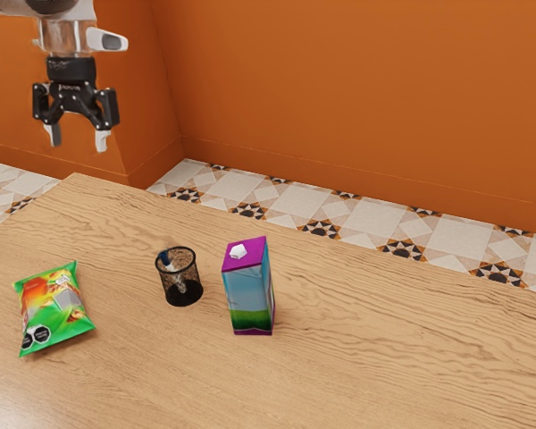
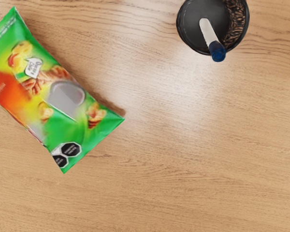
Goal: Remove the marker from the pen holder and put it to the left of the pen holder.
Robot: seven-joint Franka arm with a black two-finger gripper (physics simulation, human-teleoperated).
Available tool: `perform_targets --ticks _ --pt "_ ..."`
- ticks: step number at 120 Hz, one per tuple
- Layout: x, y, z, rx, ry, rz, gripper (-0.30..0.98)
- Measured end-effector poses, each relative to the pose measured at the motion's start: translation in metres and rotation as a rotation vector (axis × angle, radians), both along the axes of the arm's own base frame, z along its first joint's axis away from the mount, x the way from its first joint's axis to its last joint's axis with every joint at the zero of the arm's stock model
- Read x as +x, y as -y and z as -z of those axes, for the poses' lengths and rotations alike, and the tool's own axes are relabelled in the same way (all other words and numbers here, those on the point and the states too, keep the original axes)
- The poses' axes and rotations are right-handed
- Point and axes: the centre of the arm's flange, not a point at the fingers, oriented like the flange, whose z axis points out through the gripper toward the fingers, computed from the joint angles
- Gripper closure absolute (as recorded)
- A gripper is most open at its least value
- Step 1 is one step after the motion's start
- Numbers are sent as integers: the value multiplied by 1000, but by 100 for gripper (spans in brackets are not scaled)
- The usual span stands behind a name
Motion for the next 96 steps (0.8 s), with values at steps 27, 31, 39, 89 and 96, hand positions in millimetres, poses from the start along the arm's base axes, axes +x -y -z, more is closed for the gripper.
perform_targets --ticks 27,31,39,89,96 --pt "36 8 -7 44 216 42 2" --pt "45 15 3 46 218 52 2" --pt "66 26 35 45 195 65 2" --pt "54 37 112 -132 130 -28 2" --pt "43 45 122 -150 141 -27 2"
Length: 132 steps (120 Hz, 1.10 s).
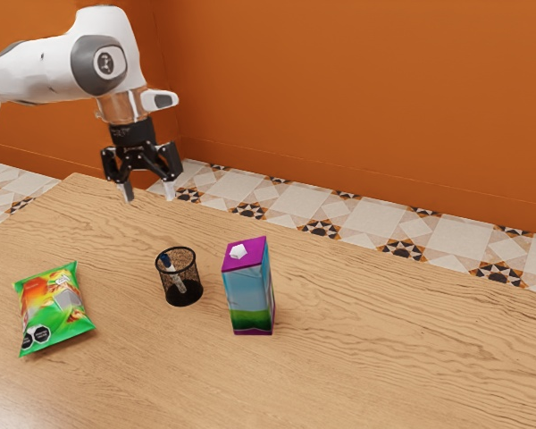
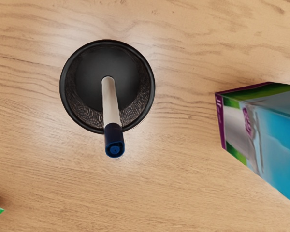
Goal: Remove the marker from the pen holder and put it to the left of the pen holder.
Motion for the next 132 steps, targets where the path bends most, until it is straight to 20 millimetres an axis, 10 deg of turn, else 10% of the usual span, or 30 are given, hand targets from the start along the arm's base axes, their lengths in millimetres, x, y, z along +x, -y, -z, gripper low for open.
perform_targets --ticks 132 --pt "-15 2 150 59 -44 -70 4"
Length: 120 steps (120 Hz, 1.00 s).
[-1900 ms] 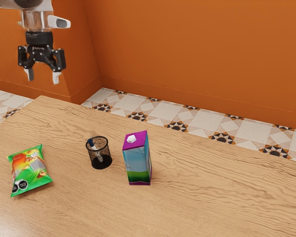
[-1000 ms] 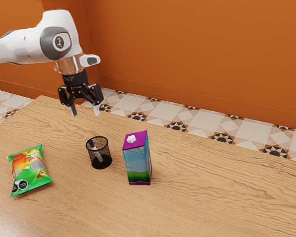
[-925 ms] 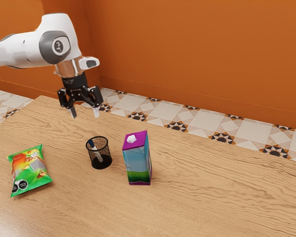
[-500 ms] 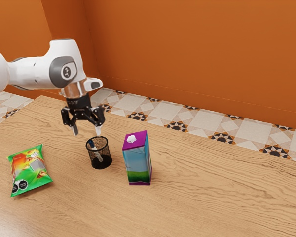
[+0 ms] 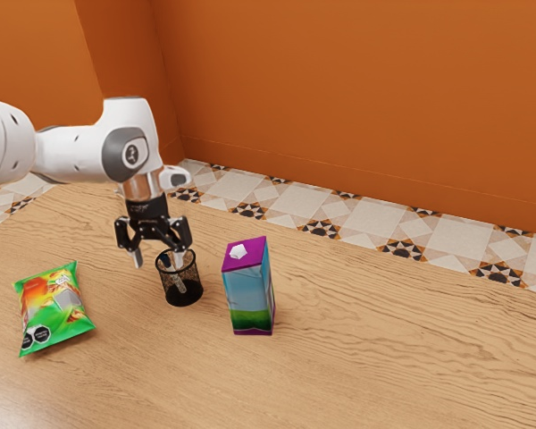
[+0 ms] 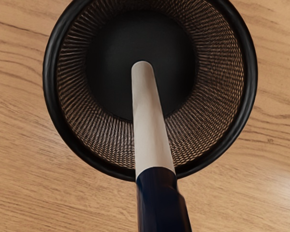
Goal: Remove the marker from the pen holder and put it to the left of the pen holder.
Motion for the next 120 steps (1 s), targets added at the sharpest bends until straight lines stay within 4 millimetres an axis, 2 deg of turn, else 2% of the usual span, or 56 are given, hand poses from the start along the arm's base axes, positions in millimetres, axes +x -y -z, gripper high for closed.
perform_targets --ticks 40,120 --pt "6 0 4 3 2 -4 30" --pt "12 2 7 -16 7 -21 66"
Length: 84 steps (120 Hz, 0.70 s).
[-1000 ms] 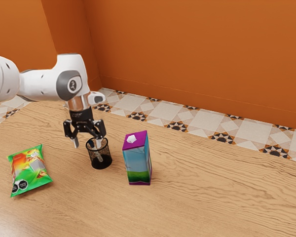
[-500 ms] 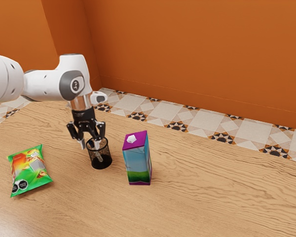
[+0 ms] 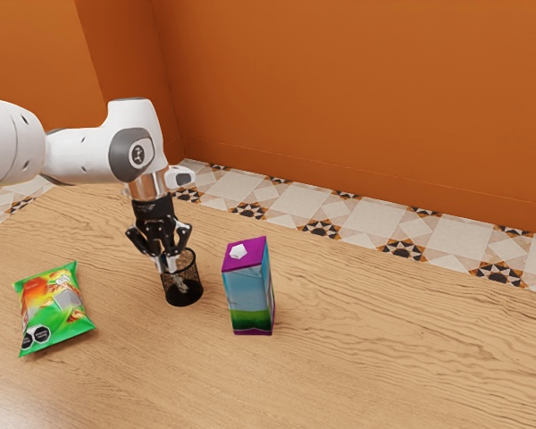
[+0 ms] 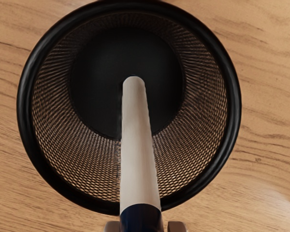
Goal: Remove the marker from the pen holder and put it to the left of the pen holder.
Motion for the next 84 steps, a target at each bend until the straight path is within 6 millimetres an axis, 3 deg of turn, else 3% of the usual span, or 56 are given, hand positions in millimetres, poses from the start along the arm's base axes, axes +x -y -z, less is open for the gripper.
perform_targets --ticks 28,42,84 --pt "0 -1 -2 10 3 -1 74" --pt "2 -1 -16 18 27 -1 76" --pt "1 -4 -90 25 96 -2 77"
